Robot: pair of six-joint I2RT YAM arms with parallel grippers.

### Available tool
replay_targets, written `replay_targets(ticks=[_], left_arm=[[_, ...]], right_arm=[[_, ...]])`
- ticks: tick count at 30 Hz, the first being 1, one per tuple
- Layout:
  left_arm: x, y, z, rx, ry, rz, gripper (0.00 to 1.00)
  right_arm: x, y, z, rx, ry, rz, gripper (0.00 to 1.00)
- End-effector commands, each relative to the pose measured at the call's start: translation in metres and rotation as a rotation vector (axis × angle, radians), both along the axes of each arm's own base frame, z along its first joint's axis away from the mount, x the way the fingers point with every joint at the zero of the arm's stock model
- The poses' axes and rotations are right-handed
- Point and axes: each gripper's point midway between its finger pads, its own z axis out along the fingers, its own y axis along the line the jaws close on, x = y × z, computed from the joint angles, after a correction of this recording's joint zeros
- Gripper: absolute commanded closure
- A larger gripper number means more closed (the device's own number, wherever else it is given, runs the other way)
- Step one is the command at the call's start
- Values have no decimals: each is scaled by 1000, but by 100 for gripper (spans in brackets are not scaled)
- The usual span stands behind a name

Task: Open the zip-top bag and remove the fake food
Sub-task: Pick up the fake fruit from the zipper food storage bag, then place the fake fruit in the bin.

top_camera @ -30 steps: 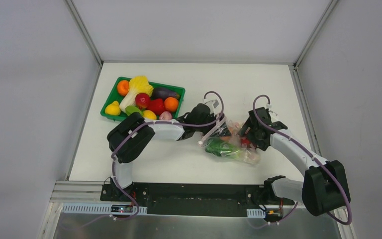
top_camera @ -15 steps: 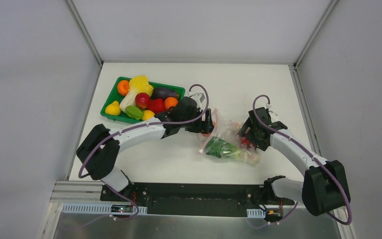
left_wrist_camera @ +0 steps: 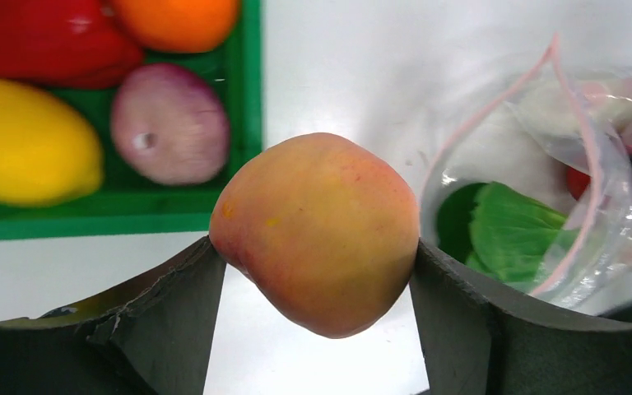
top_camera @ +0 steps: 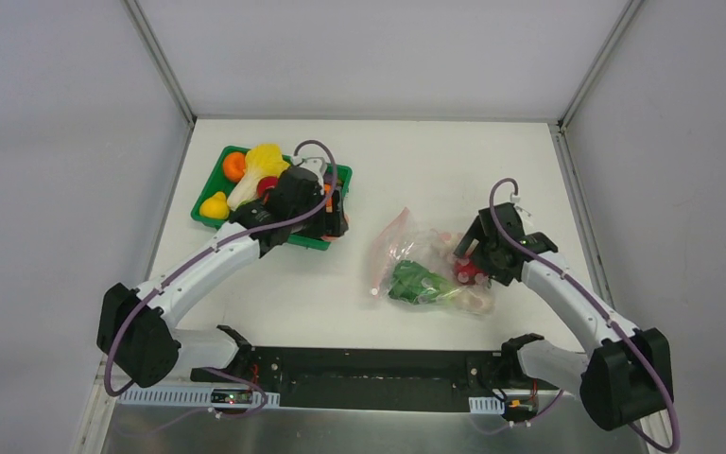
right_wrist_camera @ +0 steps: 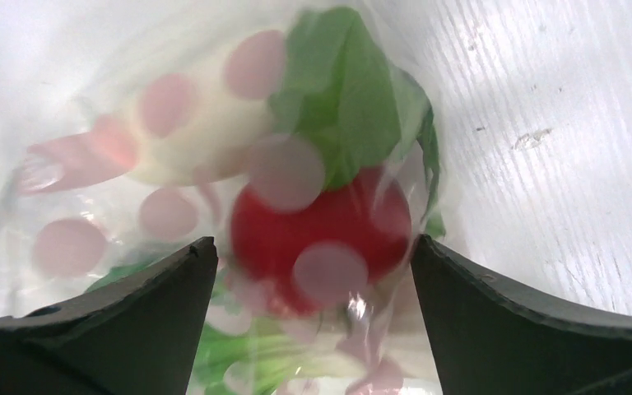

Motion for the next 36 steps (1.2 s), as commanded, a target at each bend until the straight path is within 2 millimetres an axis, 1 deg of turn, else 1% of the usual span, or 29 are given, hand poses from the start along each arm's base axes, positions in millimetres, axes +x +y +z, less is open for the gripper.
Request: replay_targets(ticks=[1,4,8,11,14,16,19,22,25,28,30,33,35,36], left_arm=[[5,48,-1,118,23,87,62],[14,65,-3,136,47,140,62],[26,82,-14,163,87,198,61],[33,91,-26,182,125,225,59],[39,98,-36,197,156,248,57],[43,101,-42,202,165,260,51],[49,104,-46,204,168,273,47],[56,102,-49,199,170,274,40],[60,101,-53,205,179,274,32],[59,101,-56,208,193,273,25],[57,101,-55,208,197,272,17],[53,103,-48,208,187,272,6],[50,105,-41,206,179,269,1],[48,105,-38,204,176,265,1]], right_arm=[[17,3,55,20,-158,45,8],[20,-4,80,4,-246,36,5],[19,-16,107,-21,-347,11,2],[15,-26,119,-44,-401,-14,0],[11,-35,126,-60,-444,-41,0],[7,-38,129,-61,-465,-50,0],[4,-41,129,-65,-481,-55,0],[2,-42,126,-73,-475,-55,0],[2,-42,123,-76,-462,-53,0],[3,-42,124,-78,-460,-55,0],[4,-42,124,-77,-462,-53,0],[4,-42,126,-78,-464,-53,0],[4,-42,126,-78,-465,-50,0],[4,-41,126,-78,-465,-48,0]])
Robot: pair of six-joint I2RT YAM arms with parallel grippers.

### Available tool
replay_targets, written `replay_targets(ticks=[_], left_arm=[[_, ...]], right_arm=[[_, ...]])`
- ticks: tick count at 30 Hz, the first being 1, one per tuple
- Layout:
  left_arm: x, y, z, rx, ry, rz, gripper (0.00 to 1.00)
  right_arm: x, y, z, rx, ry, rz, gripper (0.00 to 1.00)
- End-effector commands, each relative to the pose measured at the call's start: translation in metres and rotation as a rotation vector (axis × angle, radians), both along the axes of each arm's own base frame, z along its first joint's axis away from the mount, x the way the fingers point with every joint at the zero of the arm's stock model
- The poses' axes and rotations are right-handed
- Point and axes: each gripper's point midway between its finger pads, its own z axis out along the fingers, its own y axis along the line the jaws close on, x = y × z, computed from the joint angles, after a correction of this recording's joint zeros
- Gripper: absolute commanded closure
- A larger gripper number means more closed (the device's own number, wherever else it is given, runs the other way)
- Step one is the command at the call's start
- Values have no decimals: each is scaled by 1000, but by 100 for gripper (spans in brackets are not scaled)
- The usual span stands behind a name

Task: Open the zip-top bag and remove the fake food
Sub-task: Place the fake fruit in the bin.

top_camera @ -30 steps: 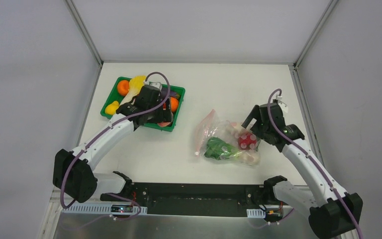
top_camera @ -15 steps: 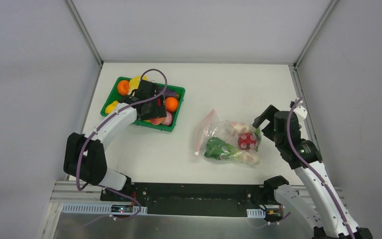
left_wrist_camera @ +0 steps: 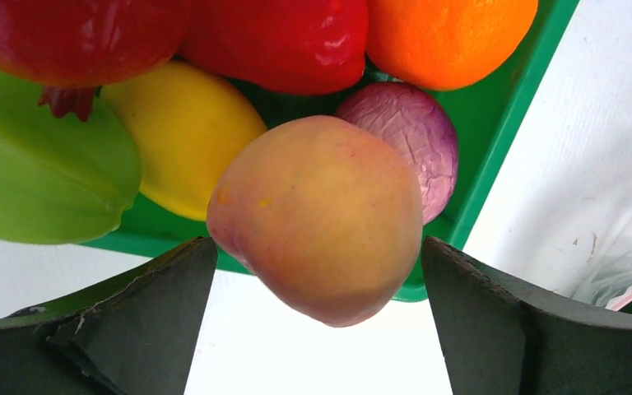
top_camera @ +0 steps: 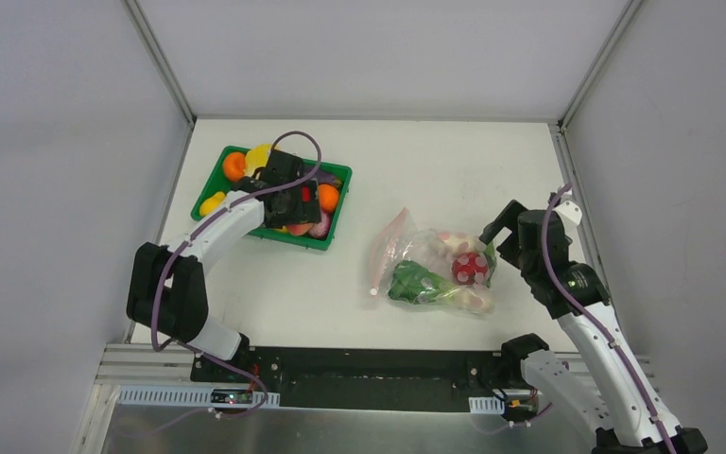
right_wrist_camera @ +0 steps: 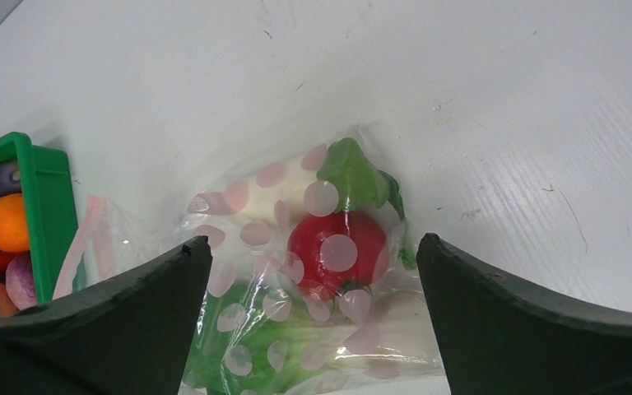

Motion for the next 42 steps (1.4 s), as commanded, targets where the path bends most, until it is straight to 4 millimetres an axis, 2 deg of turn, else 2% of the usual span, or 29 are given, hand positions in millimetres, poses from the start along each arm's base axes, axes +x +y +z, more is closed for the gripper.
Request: replay_targets(ticks=[1,8,10,15,20,24,28,32,36,40,42], left_arm=[[-5,6,28,0,-37,-5,1],[-21,15,65,-11,-109,-1,1],[-28,11,75,-41,-121,-34,1],[-53,-20,87,-148,-122,-182,6],[-78,-63,97,-209,-172,-359,16],[-96,-101,96,-206,-197,-518,21],[-97,-132,89,-226,-192,-603,28],[-93,-153,81,-209,-173,-660,33],[-87,-172,73,-204,-167,-709,38],[-84,-190,61,-209,-121,-764,51],[-86,-200,56,-223,-101,-799,53]], right_arm=[[-1,-5,1,-31,-4,-3,0],[-3,-4,3,-21,-1,-3,0],[-4,-4,2,-16,7,-9,0],[-9,-2,-5,13,53,-29,0],[-16,3,-18,64,111,-50,0],[-22,6,-29,95,152,-64,0],[-28,7,-39,120,185,-87,0],[-32,8,-44,144,210,-115,0],[-39,8,-58,173,260,-165,0],[-47,9,-72,219,289,-213,1],[-51,8,-79,242,296,-239,1]])
